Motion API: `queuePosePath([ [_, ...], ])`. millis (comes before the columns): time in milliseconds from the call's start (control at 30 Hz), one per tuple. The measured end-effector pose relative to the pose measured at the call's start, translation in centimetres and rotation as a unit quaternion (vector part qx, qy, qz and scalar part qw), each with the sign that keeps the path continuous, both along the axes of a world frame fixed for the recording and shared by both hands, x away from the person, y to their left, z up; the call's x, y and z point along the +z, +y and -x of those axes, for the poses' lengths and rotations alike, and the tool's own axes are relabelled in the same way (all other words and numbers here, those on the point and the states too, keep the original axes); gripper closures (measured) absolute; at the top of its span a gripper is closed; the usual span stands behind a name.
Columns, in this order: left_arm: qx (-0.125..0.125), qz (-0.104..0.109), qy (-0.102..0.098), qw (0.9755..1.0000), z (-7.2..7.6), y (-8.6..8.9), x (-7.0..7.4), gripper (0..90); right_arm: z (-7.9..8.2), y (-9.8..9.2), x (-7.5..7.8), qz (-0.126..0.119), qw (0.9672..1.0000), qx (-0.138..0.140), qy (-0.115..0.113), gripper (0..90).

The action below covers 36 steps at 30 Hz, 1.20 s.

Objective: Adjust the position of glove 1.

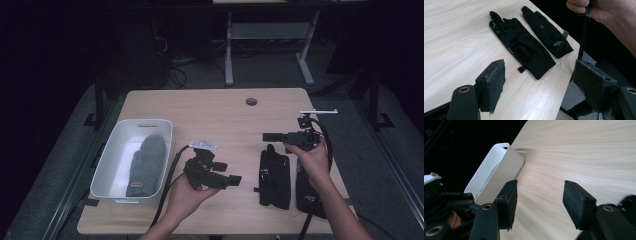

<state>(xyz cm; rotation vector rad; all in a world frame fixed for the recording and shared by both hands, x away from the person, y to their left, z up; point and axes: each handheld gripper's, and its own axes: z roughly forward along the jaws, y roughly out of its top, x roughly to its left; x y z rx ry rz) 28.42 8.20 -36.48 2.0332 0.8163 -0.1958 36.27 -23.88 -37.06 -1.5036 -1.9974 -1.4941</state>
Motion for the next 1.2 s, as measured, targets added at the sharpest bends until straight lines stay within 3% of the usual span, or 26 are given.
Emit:
queuePosePath([
  [533, -0.014, 0.005, 0.01, 0.9998, -0.3, -2.6, -1.4, 25.3, 2.3, -4.6, -2.0, 0.007, 0.9995, -0.032, 0.005, 44.4],
  [700, -0.028, -0.002, 0.008, 0.9996, -0.1, -3.5, -2.0, 25.2, 3.4, -6.3, -3.0, 0.006, 0.999, -0.042, 0.01, 44.1],
  [967, -0.035, -0.003, 0.008, 0.9993, 0.0, -4.3, -2.6, 24.8, 4.8, -8.1, -4.8, 0.021, 0.9981, -0.053, 0.023, 43.7],
  [1200, -0.042, 0.001, 0.011, 0.9991, 0.0, -5.1, -3.1, 24.4, 6.2, -9.4, -5.4, 0.062, 0.9957, -0.065, 0.023, 43.7],
])
